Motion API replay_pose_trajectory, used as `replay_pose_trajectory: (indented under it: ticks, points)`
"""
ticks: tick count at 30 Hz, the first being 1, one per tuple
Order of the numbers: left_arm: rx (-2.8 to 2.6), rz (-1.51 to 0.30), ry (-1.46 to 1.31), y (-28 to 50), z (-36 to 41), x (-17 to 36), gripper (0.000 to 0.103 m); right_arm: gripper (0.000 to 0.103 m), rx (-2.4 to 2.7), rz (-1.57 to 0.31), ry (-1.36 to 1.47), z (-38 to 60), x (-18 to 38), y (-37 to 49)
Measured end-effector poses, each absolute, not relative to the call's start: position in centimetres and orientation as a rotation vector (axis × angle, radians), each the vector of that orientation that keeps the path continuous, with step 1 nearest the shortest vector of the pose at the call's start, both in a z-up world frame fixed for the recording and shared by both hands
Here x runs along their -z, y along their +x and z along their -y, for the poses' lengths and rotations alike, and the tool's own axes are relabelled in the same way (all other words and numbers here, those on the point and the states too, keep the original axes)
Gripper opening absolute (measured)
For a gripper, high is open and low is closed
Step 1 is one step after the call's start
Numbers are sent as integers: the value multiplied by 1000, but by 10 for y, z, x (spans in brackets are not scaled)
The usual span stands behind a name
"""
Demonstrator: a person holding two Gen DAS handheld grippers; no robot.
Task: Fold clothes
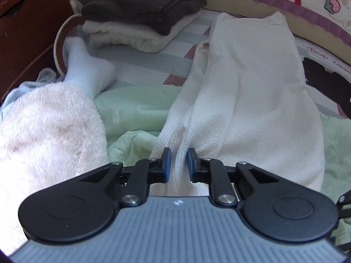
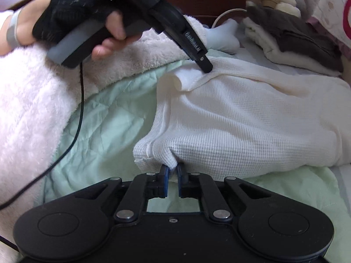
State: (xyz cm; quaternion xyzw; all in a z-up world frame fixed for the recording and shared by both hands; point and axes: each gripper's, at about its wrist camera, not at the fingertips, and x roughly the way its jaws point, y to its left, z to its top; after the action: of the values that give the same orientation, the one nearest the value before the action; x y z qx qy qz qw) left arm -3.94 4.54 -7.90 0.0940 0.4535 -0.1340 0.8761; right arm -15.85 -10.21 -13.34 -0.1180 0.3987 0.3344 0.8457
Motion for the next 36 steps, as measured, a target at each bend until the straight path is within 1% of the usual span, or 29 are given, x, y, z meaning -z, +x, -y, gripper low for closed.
replay_pose_trajectory:
  ticks: [2, 3, 4, 5, 6, 8, 12, 17, 22, 23, 25, 28, 30, 32, 34, 35, 36]
  points:
    - [275, -951, 177, -39, -47, 79, 17, 10, -694, -828, -265, 99, 135, -160]
    - [277, -947, 178, -39, -47, 79, 16, 11, -697, -822, -260, 100, 135, -160]
    - [280, -938, 191, -41, -46, 79, 9, 13, -708, -812, -255, 103, 135, -160]
    - [278, -930, 215, -41, -45, 79, 3, 11, -738, -804, -246, 105, 135, -161]
    - [276, -922, 239, -42, -44, 79, 3, 5, -776, -807, -222, 108, 135, -160]
    - [277, -900, 234, -42, -47, 72, 3, 4, -808, -827, -190, 116, 132, -163]
    - [261, -847, 105, -36, -69, 50, 3, 4, -863, -881, -104, 136, 111, -172]
    - [253, -865, 25, -30, -80, 49, 3, 4, -932, -921, -164, 135, 91, -162]
    - [238, -870, -107, -31, -99, 47, 3, 4, -1015, -952, -88, 135, 75, -158]
    - [234, -874, -131, -30, -102, 48, 3, 2, -1051, -962, -54, 134, 77, -159]
    - [215, -880, -151, -29, -105, 49, 3, 2, -1121, -979, -26, 121, 88, -167]
    - [143, -897, -147, -27, -110, 54, 3, 2, -1059, -1021, -174, 102, 116, -178]
    - [94, -908, -144, -25, -113, 58, 3, 2, -939, -1007, -186, 111, 118, -173]
    - [45, -919, -141, -23, -117, 61, 3, 8, -890, -980, -219, 112, 112, -174]
    - [5, -925, -137, -23, -119, 63, 6, 8, -872, -942, -277, 109, 108, -180]
    - [6, -914, -134, -25, -119, 60, 6, 11, -867, -937, -281, 110, 108, -181]
    - [22, -907, -135, -29, -117, 56, 6, 19, -863, -936, -277, 111, 108, -182]
